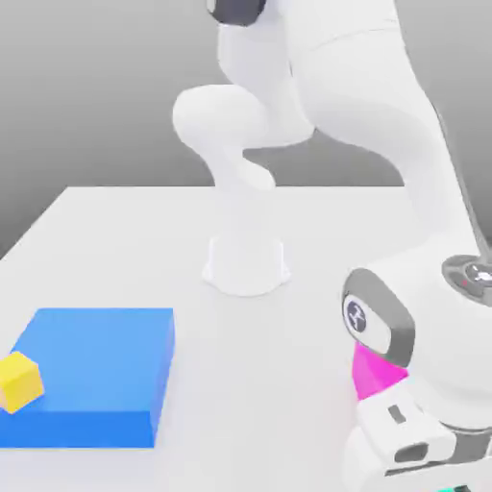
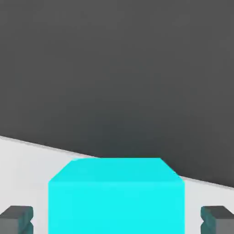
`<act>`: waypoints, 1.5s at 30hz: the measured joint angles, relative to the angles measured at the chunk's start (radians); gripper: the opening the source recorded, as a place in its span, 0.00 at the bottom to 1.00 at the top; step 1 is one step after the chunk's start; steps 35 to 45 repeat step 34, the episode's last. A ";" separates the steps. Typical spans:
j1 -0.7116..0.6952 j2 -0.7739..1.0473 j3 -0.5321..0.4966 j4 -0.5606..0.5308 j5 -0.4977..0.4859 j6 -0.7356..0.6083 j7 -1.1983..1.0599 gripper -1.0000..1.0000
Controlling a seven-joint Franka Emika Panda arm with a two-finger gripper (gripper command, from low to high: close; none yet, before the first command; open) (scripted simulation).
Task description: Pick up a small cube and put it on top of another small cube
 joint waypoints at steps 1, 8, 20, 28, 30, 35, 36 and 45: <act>0.000 0.000 0.000 0.000 0.000 0.000 0.000 0.00; -0.027 -0.127 0.039 -0.030 0.046 -0.097 -0.036 0.00; 0.047 -0.550 0.224 -0.199 0.217 -0.338 -0.467 0.00; 0.066 -0.464 0.207 -0.252 0.162 -0.205 -0.457 1.00; 0.066 -0.464 0.207 -0.252 0.162 -0.205 -0.457 1.00; 0.066 -0.522 0.210 -0.236 0.195 -0.274 -0.481 1.00; 0.066 -0.522 0.210 -0.236 0.195 -0.274 -0.481 1.00; 0.066 -0.522 0.210 -0.236 0.195 -0.274 -0.481 1.00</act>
